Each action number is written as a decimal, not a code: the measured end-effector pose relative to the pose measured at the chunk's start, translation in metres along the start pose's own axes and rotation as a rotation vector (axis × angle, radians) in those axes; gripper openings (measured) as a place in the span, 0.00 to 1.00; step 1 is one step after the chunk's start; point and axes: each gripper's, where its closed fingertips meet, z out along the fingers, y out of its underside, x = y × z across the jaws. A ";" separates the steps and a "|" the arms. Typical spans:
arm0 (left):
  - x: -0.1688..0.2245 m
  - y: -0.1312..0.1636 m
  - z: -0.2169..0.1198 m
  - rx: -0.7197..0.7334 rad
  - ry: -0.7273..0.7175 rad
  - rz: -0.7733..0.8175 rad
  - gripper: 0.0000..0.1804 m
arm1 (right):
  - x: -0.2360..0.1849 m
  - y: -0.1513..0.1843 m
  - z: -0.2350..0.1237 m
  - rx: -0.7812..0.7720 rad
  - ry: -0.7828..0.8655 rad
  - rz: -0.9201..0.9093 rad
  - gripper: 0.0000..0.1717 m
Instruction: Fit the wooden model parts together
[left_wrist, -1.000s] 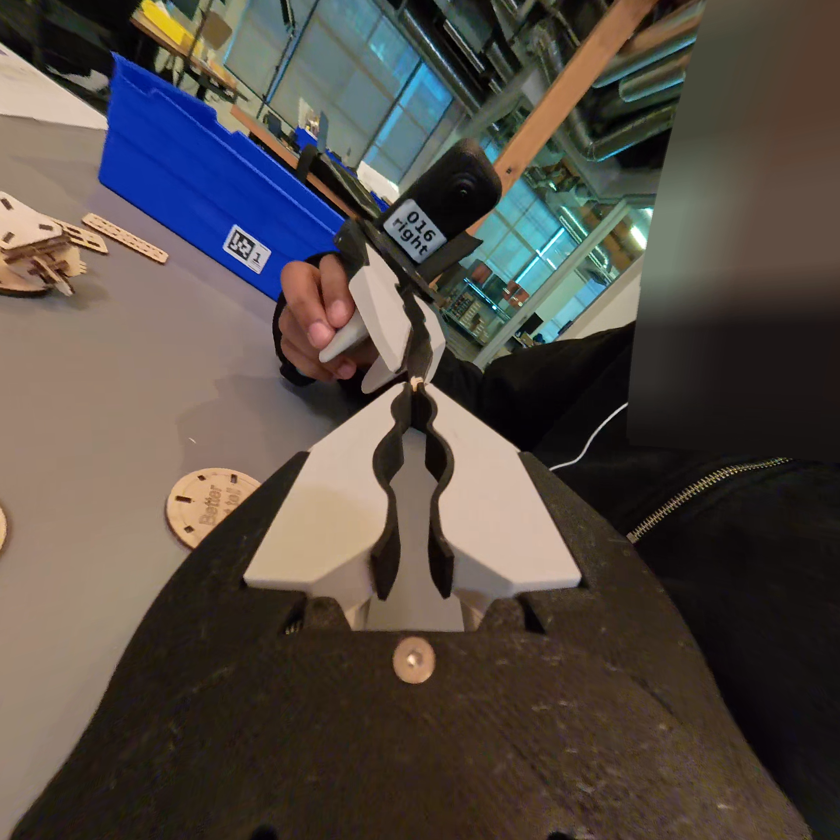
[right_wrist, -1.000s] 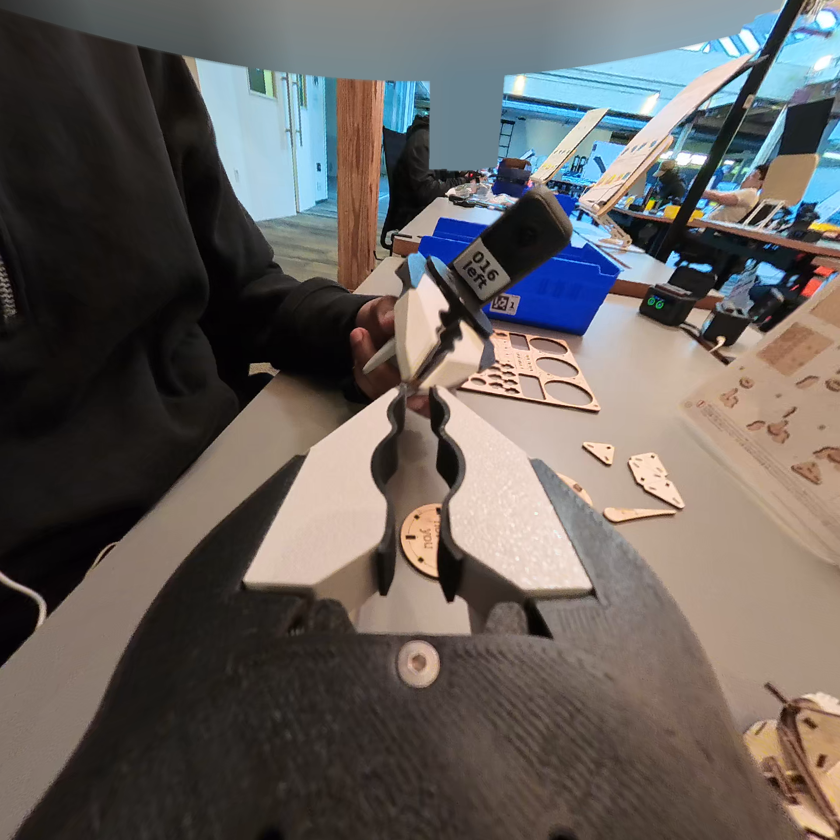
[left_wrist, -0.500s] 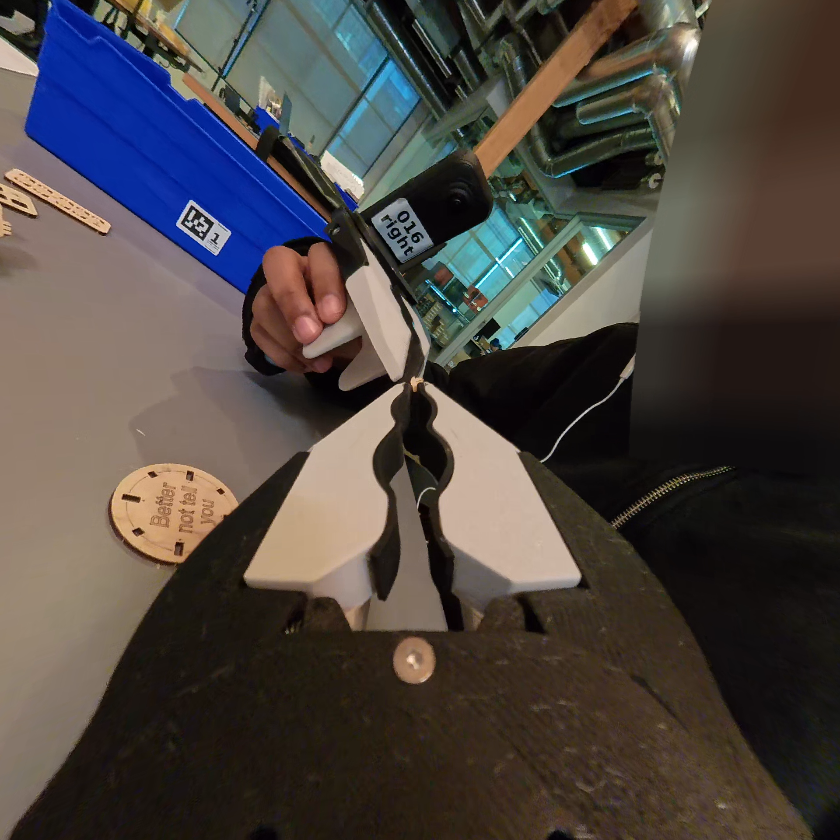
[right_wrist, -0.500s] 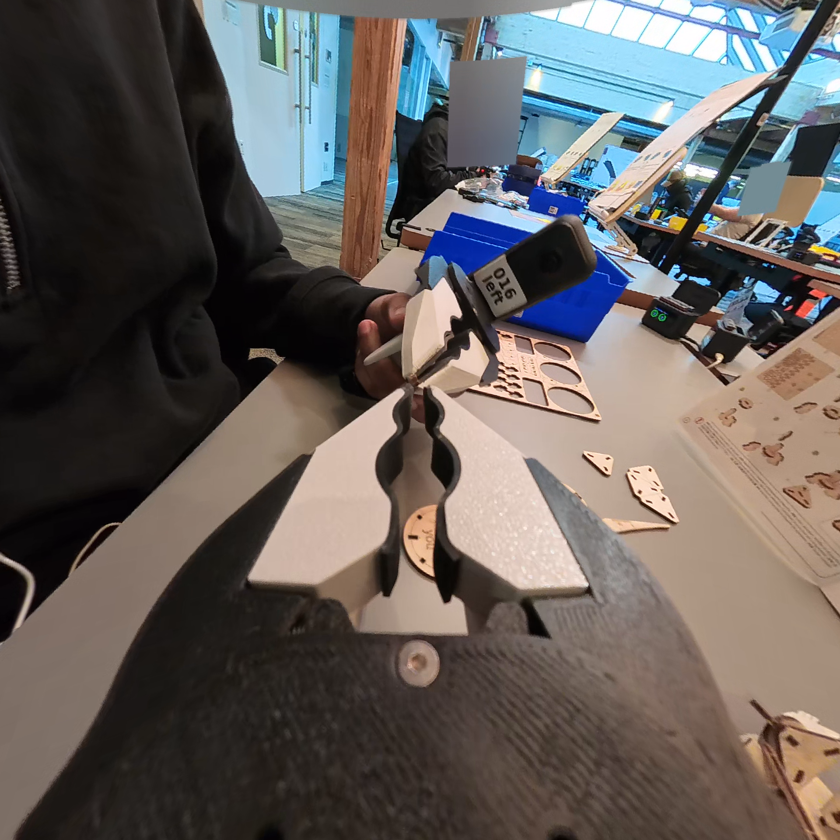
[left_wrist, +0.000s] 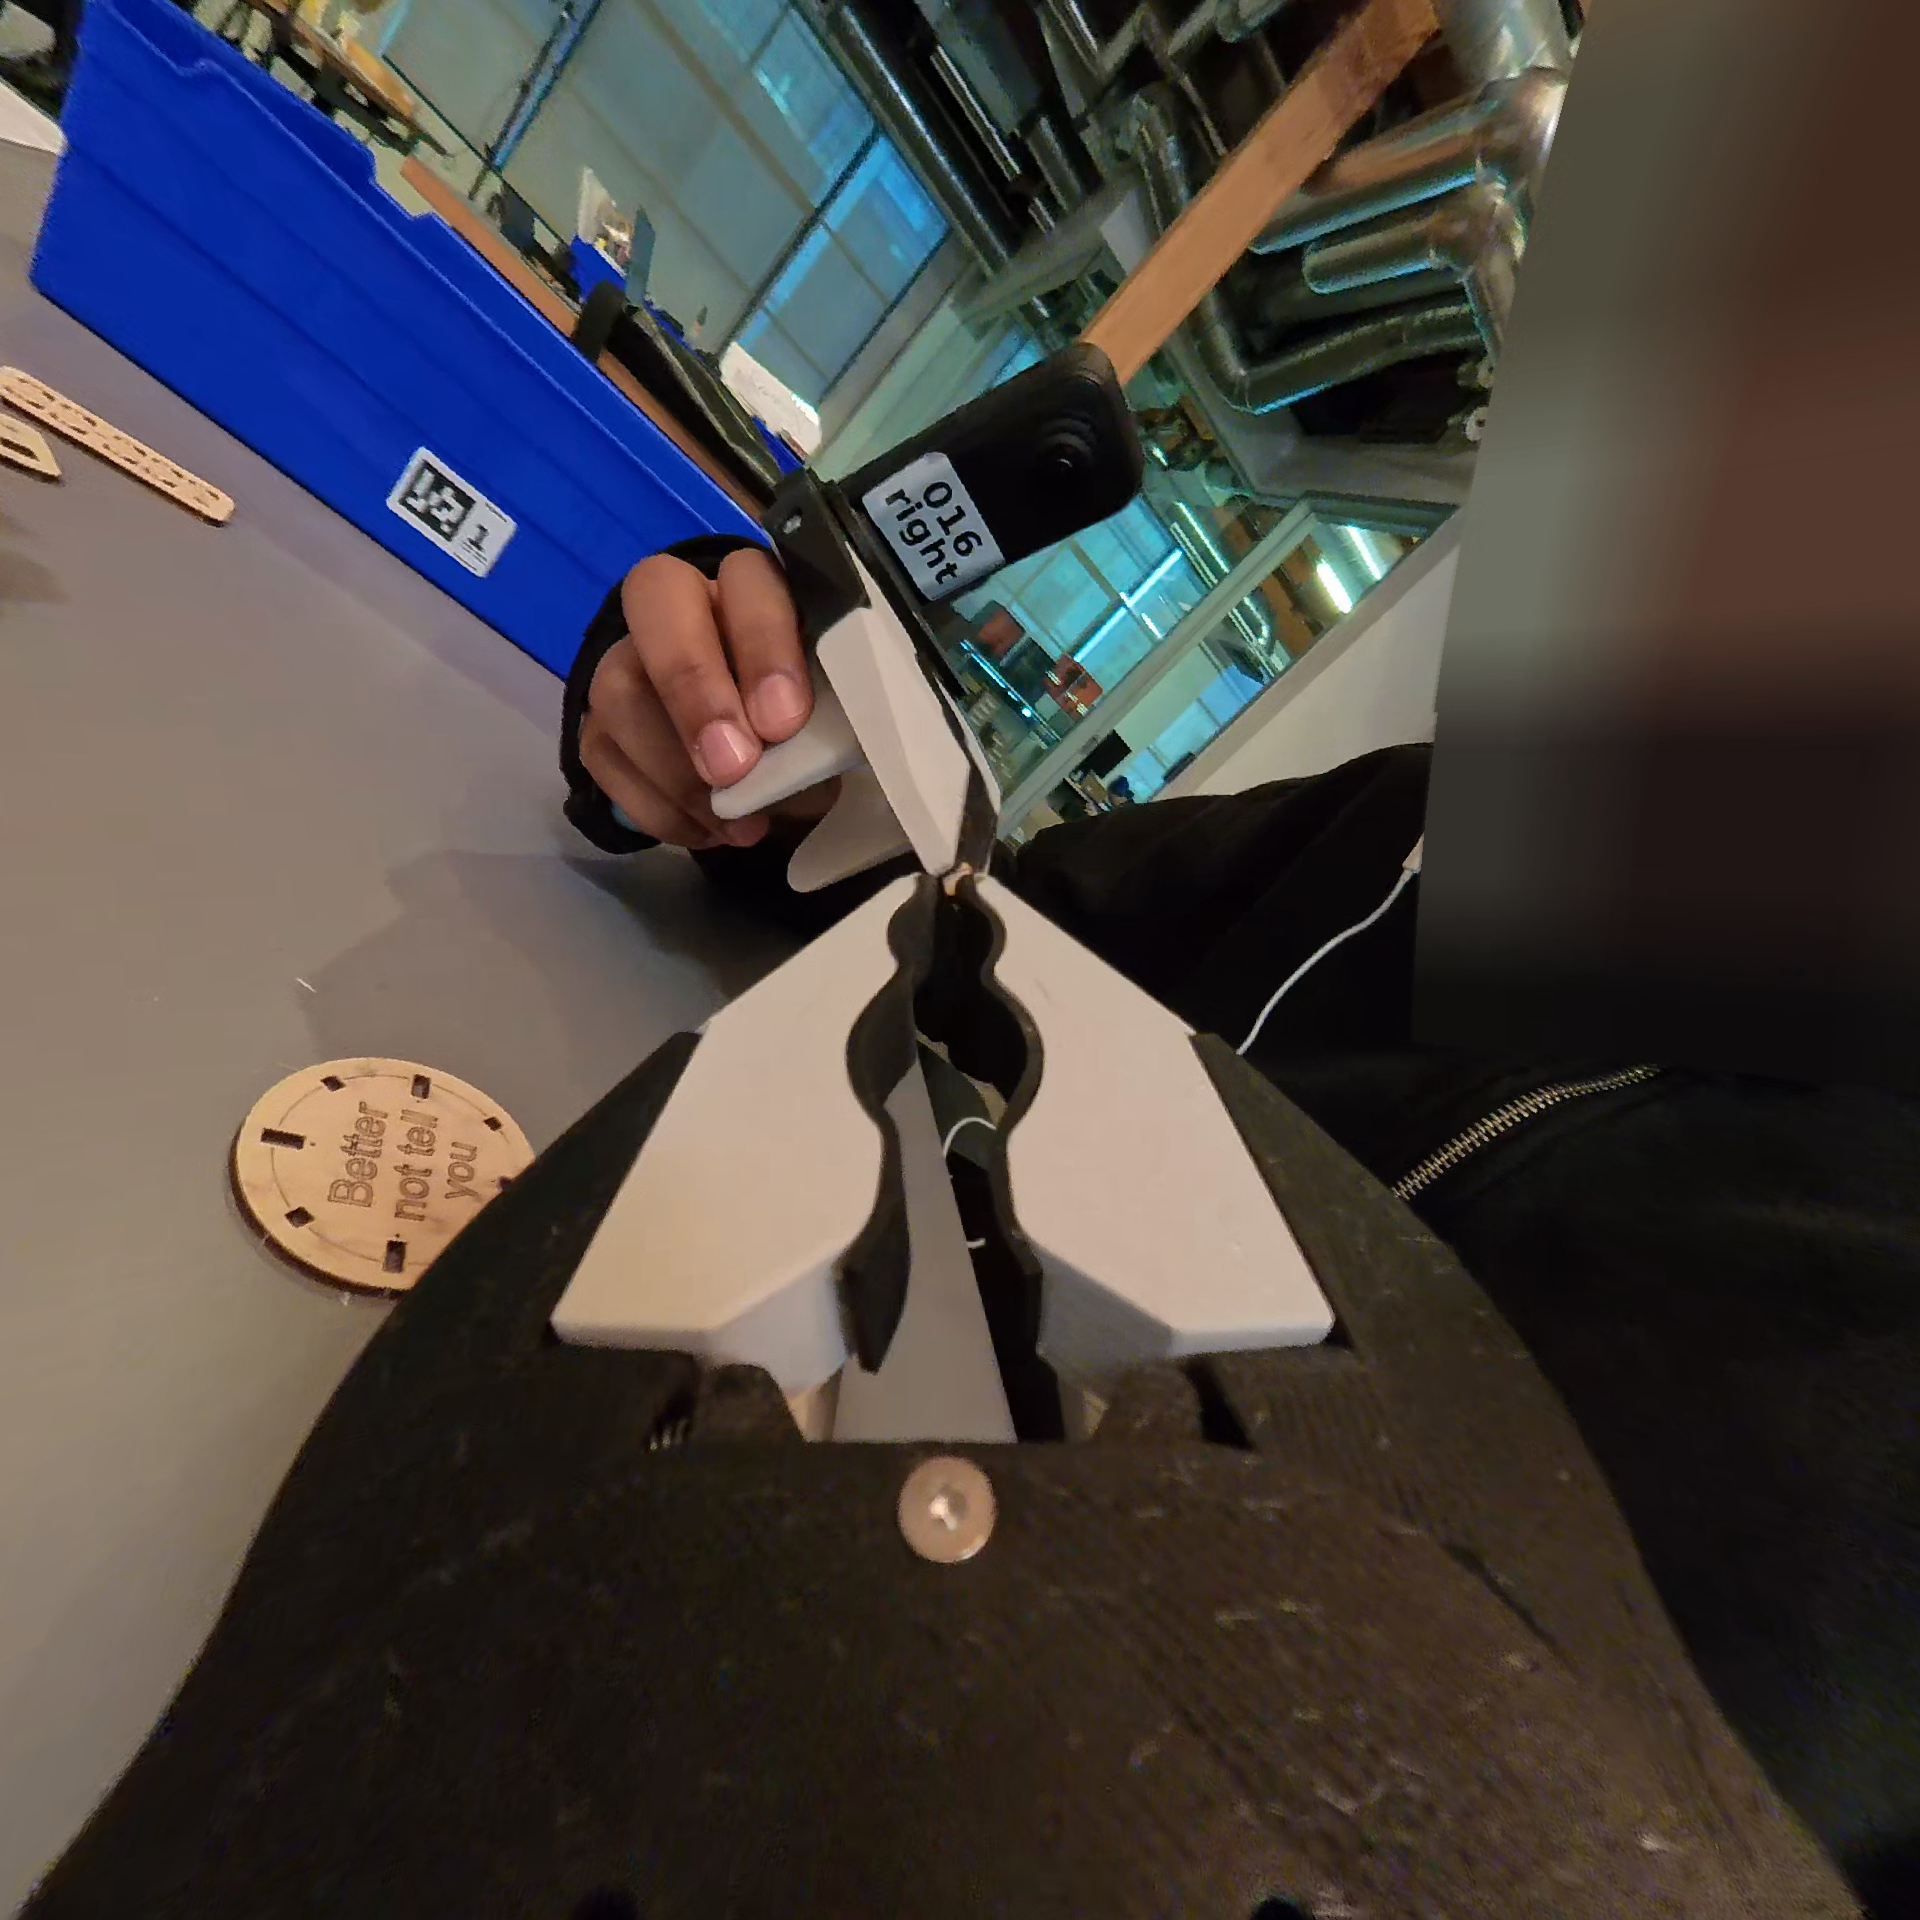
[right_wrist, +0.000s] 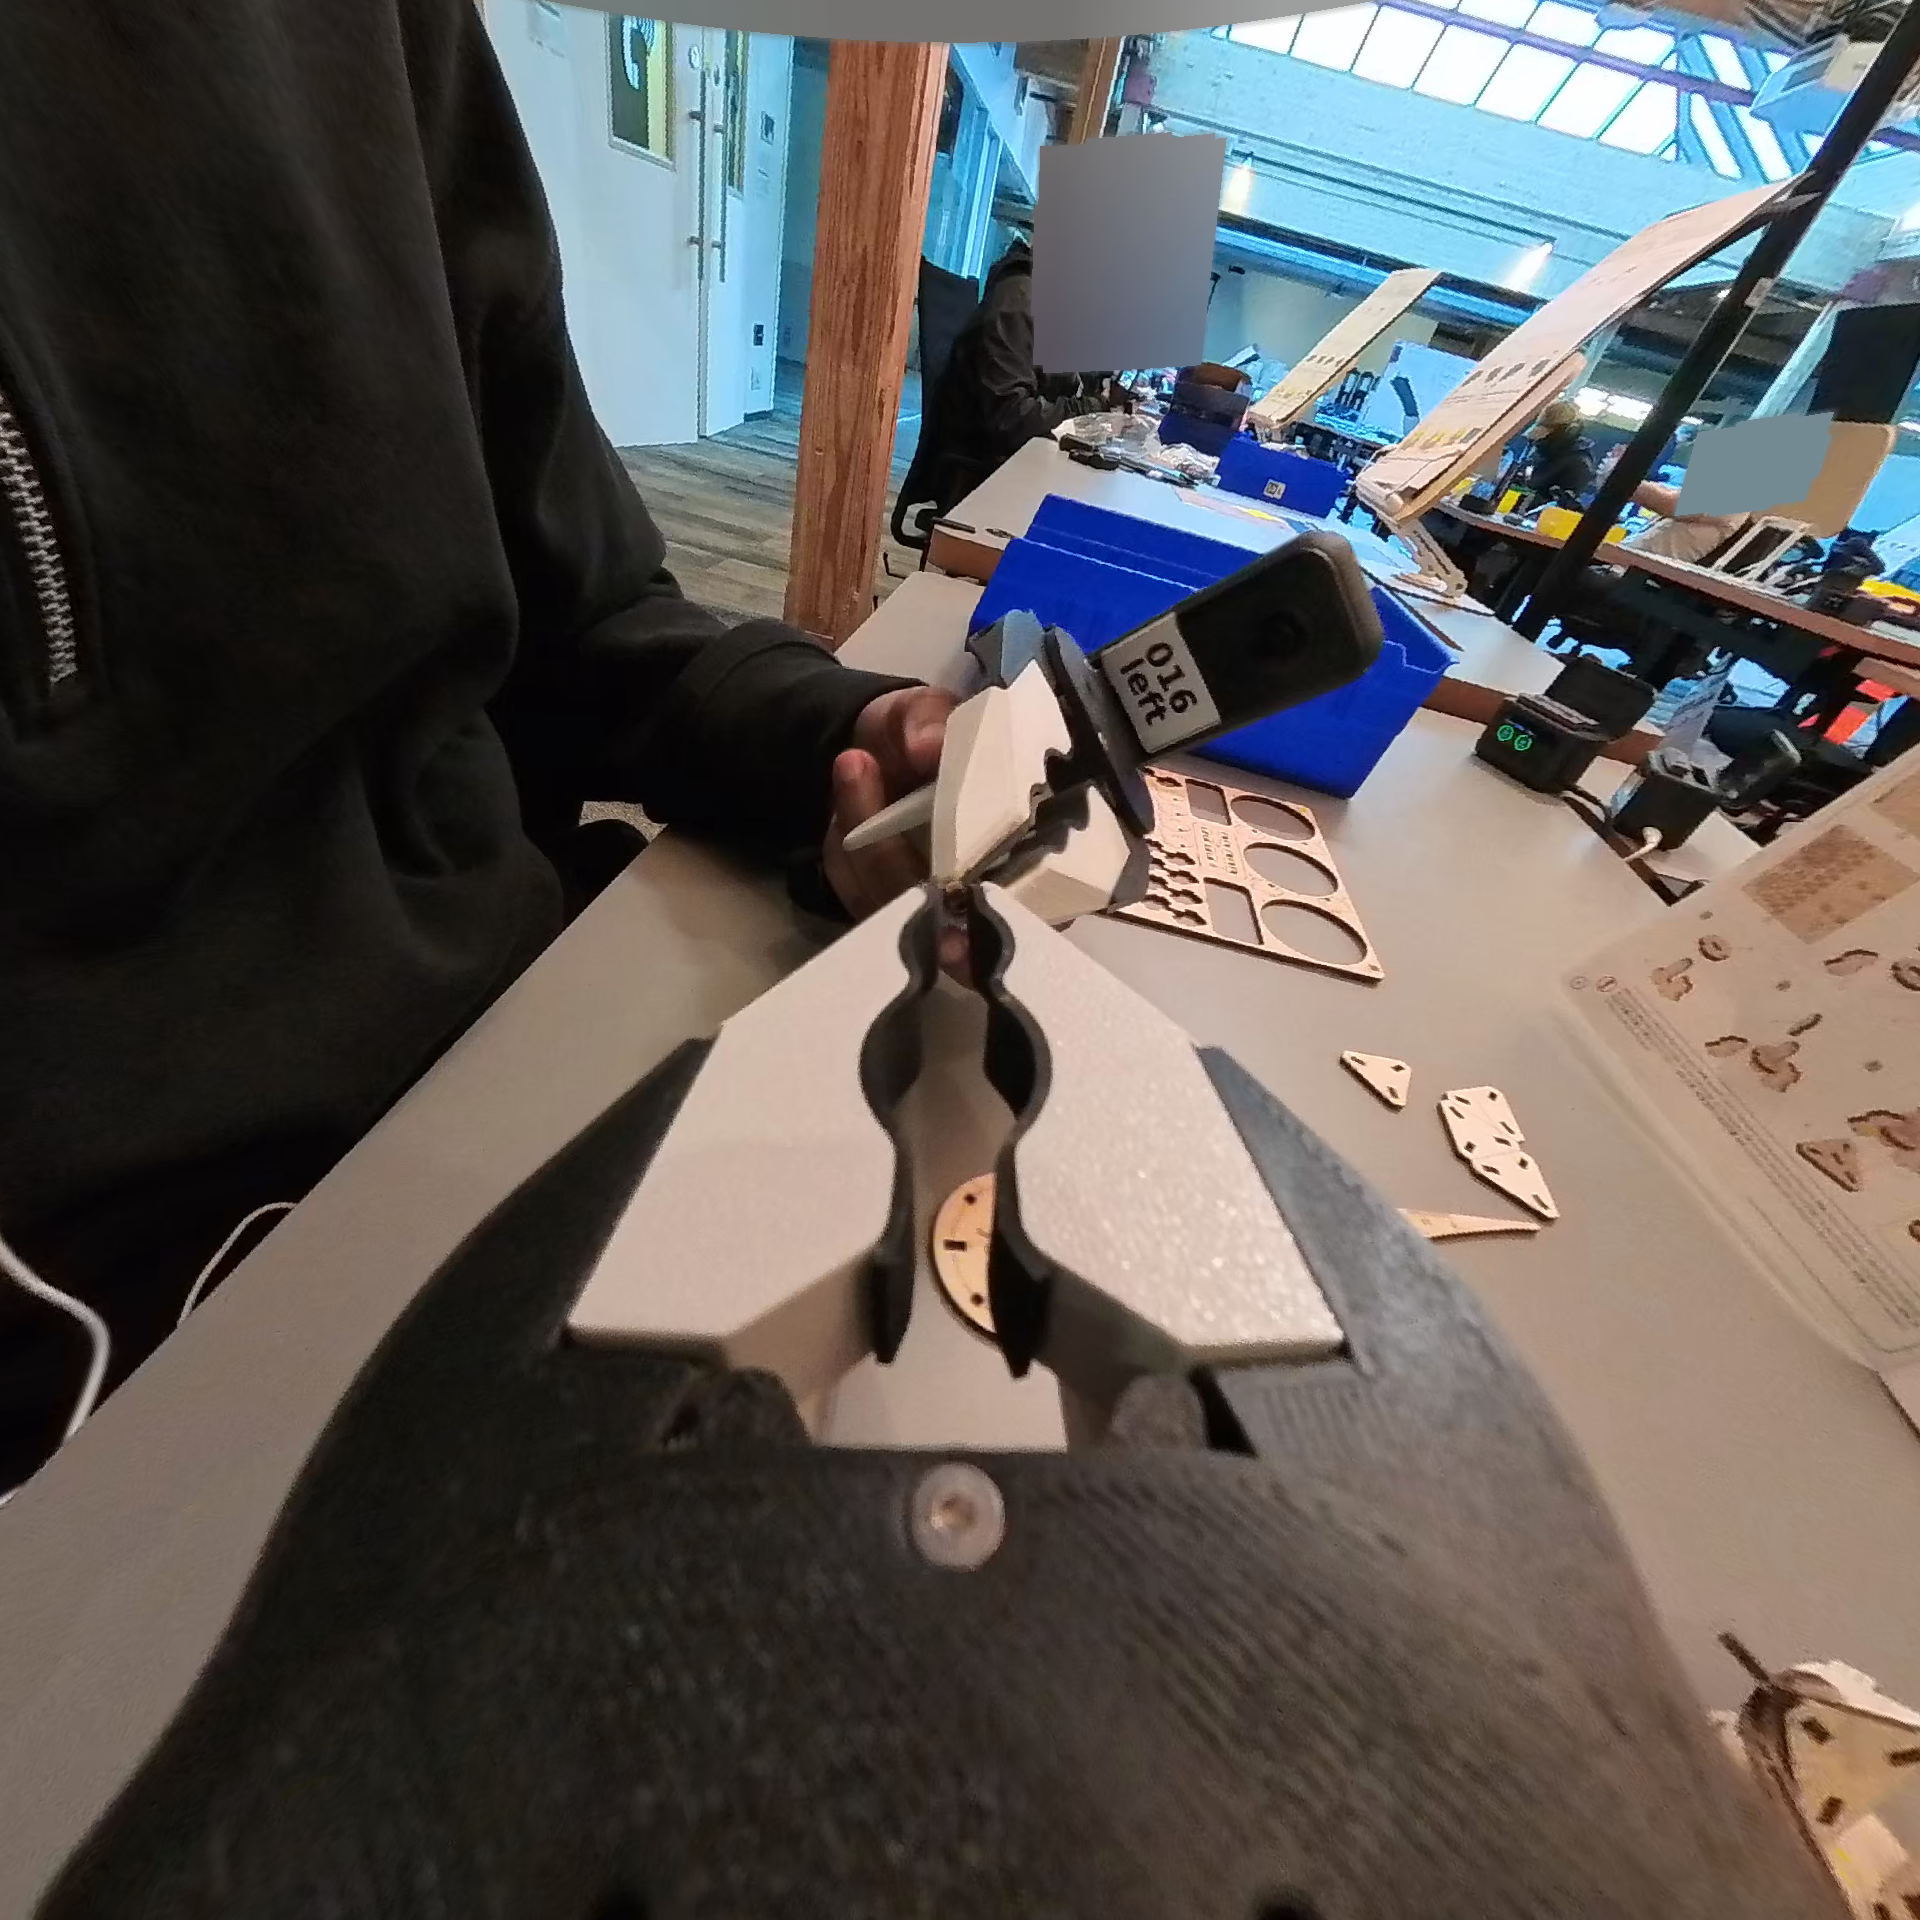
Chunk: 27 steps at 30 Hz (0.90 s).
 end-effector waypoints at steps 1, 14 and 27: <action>-0.001 -0.002 -0.001 0.010 -0.012 0.012 0.03 | 0.001 0.000 0.000 -0.002 0.007 0.000 0.01; -0.012 -0.012 -0.008 0.034 -0.323 0.522 0.00 | 0.017 0.009 -0.001 -0.070 0.115 -0.057 0.01; -0.020 -0.003 -0.004 -0.004 -0.293 0.365 0.06 | 0.025 0.017 -0.001 -0.159 0.214 -0.220 0.01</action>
